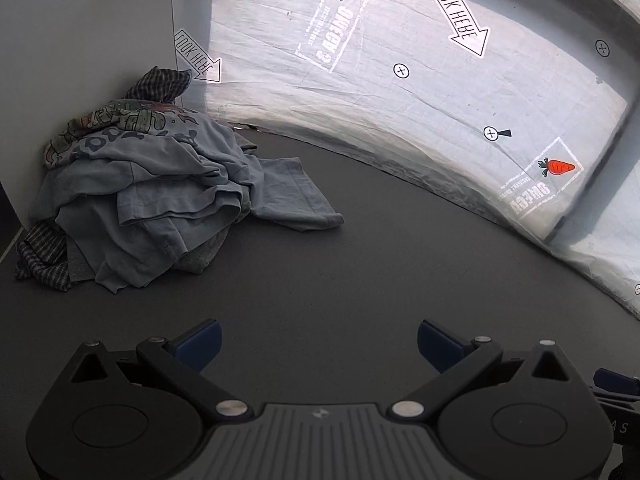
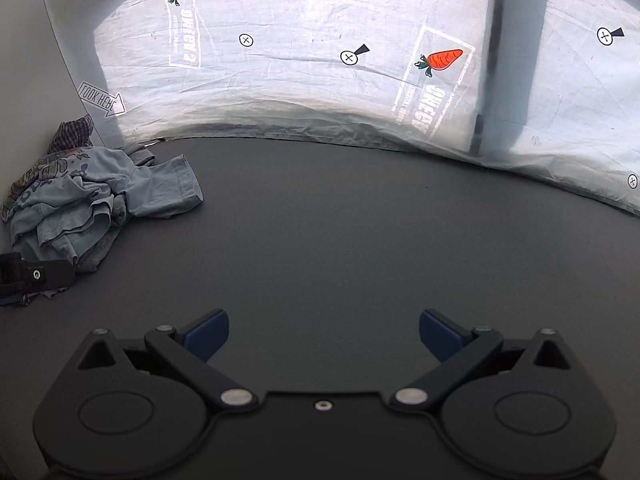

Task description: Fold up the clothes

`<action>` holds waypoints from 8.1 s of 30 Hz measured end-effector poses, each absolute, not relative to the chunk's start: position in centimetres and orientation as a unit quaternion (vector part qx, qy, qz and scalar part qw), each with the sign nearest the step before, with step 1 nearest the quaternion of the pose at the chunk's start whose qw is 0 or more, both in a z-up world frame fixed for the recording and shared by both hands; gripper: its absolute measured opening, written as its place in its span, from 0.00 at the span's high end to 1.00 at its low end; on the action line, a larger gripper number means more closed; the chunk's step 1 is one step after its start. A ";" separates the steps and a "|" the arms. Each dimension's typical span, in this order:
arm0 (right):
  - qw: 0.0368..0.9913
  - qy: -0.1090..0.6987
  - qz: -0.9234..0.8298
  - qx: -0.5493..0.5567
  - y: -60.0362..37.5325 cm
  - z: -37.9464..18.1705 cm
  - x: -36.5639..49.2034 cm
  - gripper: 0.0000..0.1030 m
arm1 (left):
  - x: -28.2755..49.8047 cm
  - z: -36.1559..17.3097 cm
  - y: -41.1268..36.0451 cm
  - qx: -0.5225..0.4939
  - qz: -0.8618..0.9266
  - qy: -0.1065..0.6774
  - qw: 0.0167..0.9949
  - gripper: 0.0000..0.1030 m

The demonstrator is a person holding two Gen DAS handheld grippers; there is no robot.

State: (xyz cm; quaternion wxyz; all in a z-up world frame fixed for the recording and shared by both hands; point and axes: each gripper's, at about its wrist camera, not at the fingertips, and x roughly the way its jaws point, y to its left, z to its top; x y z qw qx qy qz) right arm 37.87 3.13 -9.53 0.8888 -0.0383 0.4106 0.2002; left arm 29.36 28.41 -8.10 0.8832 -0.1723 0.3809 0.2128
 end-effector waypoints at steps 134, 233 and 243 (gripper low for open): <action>0.884 0.389 0.201 -0.165 -28.8 -13.6 27.3 0.59 | 27.4 -9.1 -18.6 0.159 -0.244 0.440 0.850 0.44; 0.905 0.407 0.110 0.058 -31.7 -12.6 34.4 0.60 | 31.6 -10.3 -18.7 0.115 -0.204 0.439 0.867 0.67; 0.904 0.408 0.107 0.063 -32.5 -12.8 34.1 0.60 | 32.9 -10.0 -17.5 0.064 -0.190 0.440 0.875 0.80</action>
